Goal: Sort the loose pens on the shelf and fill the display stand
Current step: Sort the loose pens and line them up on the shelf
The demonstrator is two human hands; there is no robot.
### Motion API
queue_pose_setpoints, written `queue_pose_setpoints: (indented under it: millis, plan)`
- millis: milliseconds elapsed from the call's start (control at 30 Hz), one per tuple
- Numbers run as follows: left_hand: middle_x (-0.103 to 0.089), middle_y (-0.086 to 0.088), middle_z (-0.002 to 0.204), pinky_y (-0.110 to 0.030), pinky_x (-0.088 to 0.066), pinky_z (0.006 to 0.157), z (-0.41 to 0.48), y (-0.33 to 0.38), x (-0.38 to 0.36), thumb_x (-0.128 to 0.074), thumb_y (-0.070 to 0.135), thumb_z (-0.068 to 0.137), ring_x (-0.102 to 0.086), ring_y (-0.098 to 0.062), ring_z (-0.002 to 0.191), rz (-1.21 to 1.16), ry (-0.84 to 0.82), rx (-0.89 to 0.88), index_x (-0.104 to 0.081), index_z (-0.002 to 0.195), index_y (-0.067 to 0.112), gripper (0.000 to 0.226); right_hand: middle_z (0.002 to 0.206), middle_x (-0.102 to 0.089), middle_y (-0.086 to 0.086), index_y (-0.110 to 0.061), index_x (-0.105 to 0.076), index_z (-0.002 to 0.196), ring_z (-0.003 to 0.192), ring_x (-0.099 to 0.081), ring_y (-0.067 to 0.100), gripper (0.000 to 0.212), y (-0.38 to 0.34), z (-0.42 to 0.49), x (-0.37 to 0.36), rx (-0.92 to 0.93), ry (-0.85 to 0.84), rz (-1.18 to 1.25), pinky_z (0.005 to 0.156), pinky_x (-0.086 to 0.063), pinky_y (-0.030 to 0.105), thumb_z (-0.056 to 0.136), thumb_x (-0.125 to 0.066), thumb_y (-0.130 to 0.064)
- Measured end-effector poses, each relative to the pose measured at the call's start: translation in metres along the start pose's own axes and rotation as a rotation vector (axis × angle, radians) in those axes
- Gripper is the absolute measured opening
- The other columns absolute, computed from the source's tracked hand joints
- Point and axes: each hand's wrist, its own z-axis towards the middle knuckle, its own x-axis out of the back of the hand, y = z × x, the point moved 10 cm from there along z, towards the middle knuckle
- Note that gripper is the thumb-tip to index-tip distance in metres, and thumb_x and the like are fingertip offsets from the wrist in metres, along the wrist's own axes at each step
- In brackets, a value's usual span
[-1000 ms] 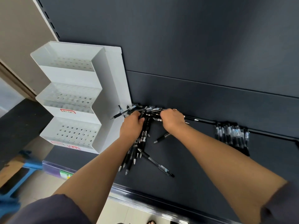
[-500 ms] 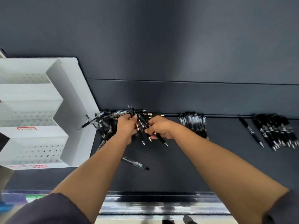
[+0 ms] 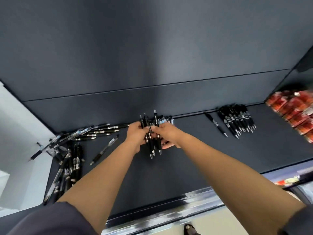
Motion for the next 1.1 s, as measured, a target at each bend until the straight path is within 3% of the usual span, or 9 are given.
queue_pose_setpoints:
  millis: [133,267,367,433,500,567,667,800,1100]
  plan:
    - [-0.066,-0.005,0.086,-0.027,-0.056,0.060,0.005,0.008,-0.053,-0.051,0.002,0.093,-0.065,-0.015,0.068,0.000,-0.059,-0.008,-0.059,0.096,0.011,0.012,0.075,-0.057,0.003,-0.014,-0.053,0.073,0.065,-0.052,0.017,0.037,0.020,0.007,0.066,-0.007,0.163,-0.089,0.055,-0.045,0.025,0.098,-0.044,-0.040]
    - [-0.060,-0.002,0.079,-0.030,-0.053,0.063,0.010,0.006,-0.119,-0.052,0.002,0.093,-0.063,-0.015,0.065,0.065,-0.108,0.039,-0.053,0.083,0.013,0.015,0.073,-0.046,0.005,-0.010,-0.048,0.084,0.062,-0.047,0.017,0.015,0.058,0.010,0.128,-0.151,0.166,-0.123,0.048,-0.045,0.027,0.097,-0.044,-0.017]
    - [-0.058,-0.002,0.079,-0.033,-0.053,0.063,0.017,0.004,-0.177,-0.052,0.000,0.092,-0.061,-0.018,0.065,0.079,-0.126,0.088,-0.050,0.080,0.016,0.020,0.076,-0.046,0.009,-0.005,-0.048,0.094,0.066,-0.054,0.025,0.003,0.078,0.013,0.182,-0.145,0.165,-0.276,0.058,-0.055,0.032,0.094,-0.046,-0.008]
    - [-0.059,-0.004,0.080,-0.032,-0.053,0.061,0.022,0.004,-0.207,-0.052,-0.001,0.091,-0.062,-0.019,0.065,0.088,-0.117,0.106,-0.052,0.087,0.013,0.015,0.081,-0.049,0.008,-0.007,-0.048,0.088,0.078,-0.061,0.031,0.008,0.084,0.012,0.217,-0.088,0.231,-0.427,0.071,-0.057,0.038,0.093,-0.052,-0.012]
    - [-0.060,-0.007,0.085,-0.033,-0.054,0.062,0.028,0.003,-0.236,-0.052,-0.001,0.090,-0.063,-0.021,0.069,0.104,-0.098,0.117,-0.053,0.098,0.011,0.015,0.089,-0.055,0.011,-0.010,-0.046,0.077,0.088,-0.063,0.034,0.019,0.091,0.010,0.252,-0.050,0.298,-0.575,0.072,-0.052,0.035,0.092,-0.056,-0.017]
    - [-0.062,-0.011,0.094,-0.039,-0.056,0.069,0.035,0.000,-0.260,-0.052,0.000,0.090,-0.064,-0.026,0.078,0.128,-0.074,0.127,-0.052,0.103,0.012,0.019,0.099,-0.059,0.012,-0.009,-0.052,0.085,0.094,-0.062,0.033,0.014,0.103,0.013,0.276,-0.049,0.322,-0.662,0.069,-0.044,0.031,0.091,-0.058,-0.020]
    - [-0.062,-0.014,0.104,-0.046,-0.056,0.079,0.045,-0.004,-0.276,-0.055,0.002,0.090,-0.064,-0.028,0.089,0.157,-0.016,0.139,-0.050,0.112,0.016,0.026,0.112,-0.059,0.013,-0.007,-0.055,0.105,0.101,-0.059,0.034,0.022,0.114,0.022,0.292,-0.023,0.334,-0.722,0.071,-0.042,0.031,0.090,-0.059,-0.022]
    - [-0.062,-0.014,0.107,-0.042,-0.056,0.076,0.057,-0.008,-0.285,-0.061,0.005,0.088,-0.061,-0.024,0.090,0.152,0.036,0.155,-0.050,0.119,0.012,0.033,0.120,-0.053,0.011,-0.010,-0.055,0.118,0.105,-0.058,0.033,0.029,0.115,0.032,0.297,0.084,0.339,-0.768,0.079,-0.047,0.036,0.093,-0.055,-0.024]
    - [-0.060,-0.014,0.114,-0.046,-0.055,0.083,0.077,-0.001,-0.310,-0.063,0.004,0.085,-0.061,-0.028,0.100,0.257,0.077,0.103,-0.046,0.126,0.013,0.045,0.119,-0.054,0.010,-0.014,-0.059,0.114,0.099,-0.059,0.033,0.024,0.123,0.040,0.325,0.124,0.411,-0.632,0.078,-0.047,0.037,0.094,-0.050,-0.020]
